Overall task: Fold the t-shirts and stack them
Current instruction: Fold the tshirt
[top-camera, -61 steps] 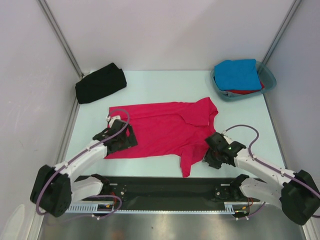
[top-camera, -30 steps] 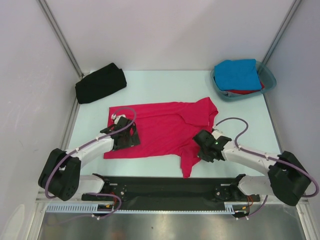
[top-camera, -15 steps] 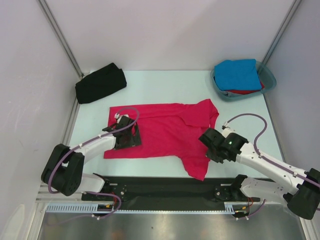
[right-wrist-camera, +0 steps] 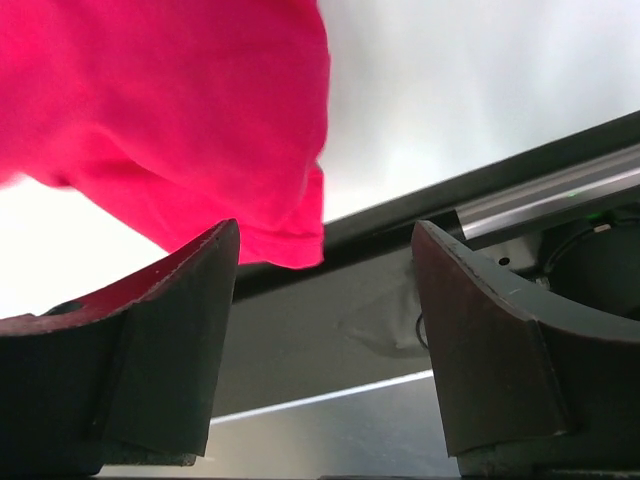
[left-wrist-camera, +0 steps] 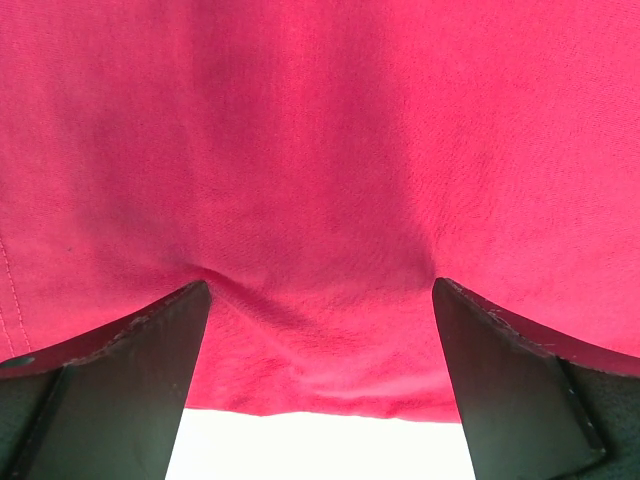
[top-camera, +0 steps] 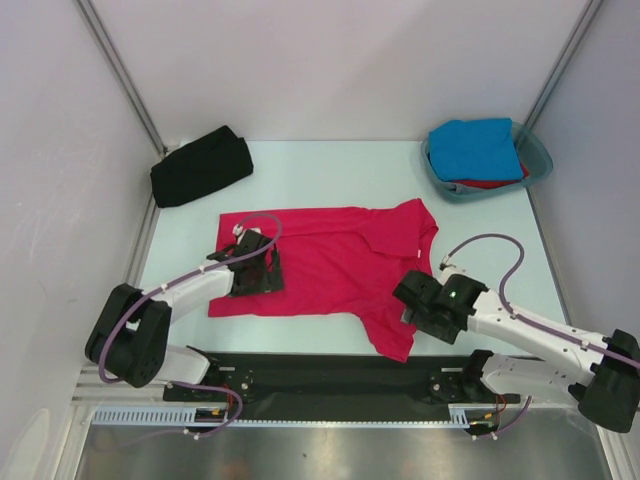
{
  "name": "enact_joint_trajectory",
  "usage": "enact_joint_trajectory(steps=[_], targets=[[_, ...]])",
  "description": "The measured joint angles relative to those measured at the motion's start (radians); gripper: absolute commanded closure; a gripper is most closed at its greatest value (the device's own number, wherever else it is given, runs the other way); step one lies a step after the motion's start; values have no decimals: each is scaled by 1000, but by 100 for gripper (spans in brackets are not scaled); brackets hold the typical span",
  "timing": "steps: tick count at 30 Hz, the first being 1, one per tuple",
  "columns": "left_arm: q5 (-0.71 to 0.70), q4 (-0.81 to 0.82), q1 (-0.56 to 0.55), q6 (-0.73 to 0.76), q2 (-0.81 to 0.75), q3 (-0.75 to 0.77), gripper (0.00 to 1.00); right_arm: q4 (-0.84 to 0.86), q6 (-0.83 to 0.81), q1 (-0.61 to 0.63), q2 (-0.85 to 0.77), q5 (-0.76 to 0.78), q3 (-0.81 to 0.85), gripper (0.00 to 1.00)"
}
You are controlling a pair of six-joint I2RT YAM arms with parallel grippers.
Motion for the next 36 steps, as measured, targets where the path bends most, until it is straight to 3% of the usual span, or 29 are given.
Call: enact_joint_trajectory(steps=[11,22,29,36], targets=[[5,32,0,4,-40,-38,0,107,60,217,34,-80,-182,25],[7,33,0,-3,-63,-53,0,271,128,257,21,-111,-294,29],[6,33,-1,-3,-62,-53,0,352,154,258,-53,-98,-334,44],[6,34,-2,-3,-60,-53,0,406,198,264,-139,-91,-386,70]])
